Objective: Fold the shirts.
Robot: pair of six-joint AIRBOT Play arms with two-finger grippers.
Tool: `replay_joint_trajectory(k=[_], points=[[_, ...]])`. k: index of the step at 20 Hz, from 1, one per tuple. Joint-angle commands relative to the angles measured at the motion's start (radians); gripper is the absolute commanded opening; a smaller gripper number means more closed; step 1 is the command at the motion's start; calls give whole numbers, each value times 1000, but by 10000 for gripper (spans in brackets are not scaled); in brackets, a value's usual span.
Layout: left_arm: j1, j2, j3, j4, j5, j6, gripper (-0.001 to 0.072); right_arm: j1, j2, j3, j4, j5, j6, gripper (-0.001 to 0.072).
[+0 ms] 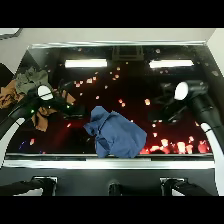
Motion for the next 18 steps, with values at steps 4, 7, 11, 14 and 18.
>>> replay_joint_trajectory(k=[4, 7, 11, 14, 18], points=[[43, -42, -228, -153, 205, 24, 717, 0, -19, -210, 87, -74, -13, 579], [26, -81, -228, -198, 257, 33, 715, 0, -21, -210, 145, -89, -32, 687], [-38, -124, -228, -231, 292, 56, 707, 0, -35, -223, 161, -133, -39, 688], [-72, -124, -228, -236, 335, 45, 268, 0, -60, -253, 165, -144, -39, 695], [-79, -117, -226, -236, 335, 47, 33, 0, -132, -289, 236, -211, -8, 673]])
